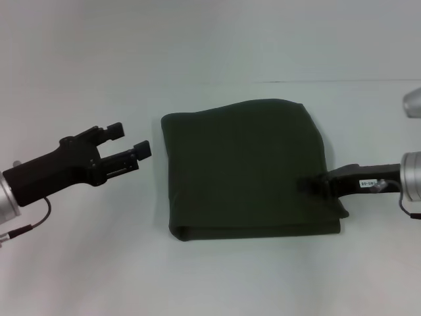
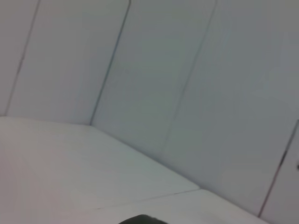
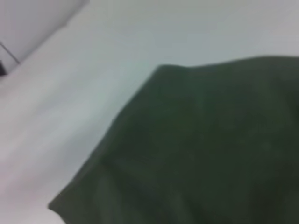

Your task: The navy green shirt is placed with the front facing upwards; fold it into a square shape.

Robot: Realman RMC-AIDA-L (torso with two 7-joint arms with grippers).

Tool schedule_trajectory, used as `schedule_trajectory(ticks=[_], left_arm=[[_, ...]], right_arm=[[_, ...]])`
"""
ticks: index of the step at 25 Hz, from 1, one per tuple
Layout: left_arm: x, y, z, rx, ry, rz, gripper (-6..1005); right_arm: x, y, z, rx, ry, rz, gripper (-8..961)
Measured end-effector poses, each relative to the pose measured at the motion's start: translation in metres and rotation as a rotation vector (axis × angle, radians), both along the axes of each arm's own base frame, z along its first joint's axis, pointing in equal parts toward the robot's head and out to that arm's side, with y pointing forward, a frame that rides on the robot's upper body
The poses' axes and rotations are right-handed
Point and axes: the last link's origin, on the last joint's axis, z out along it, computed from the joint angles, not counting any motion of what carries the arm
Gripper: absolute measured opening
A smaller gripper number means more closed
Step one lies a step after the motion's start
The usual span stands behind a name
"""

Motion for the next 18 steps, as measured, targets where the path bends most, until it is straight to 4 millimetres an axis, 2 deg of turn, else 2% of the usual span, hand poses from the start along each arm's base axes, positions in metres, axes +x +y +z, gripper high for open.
schedule_trajectory(ticks=[3,14,18], left_arm=[[0.005,-0.003,0.002,-0.005,-0.029,-0.032,875],[0.019,-0.019,0.015,-0.035,-0.152,-0.131,875],[0.025,-0.024,0.016,-0.065,-0.167,-0.178,875]], right_arm=[[0.001,-0.008,0.004,0.016,0.062,0.033,13],[0.018,-0.058,0.034,0.083,0.279,0.178,211],[0.023,-0.076,0.046,0.12,0.341,0.232,412]])
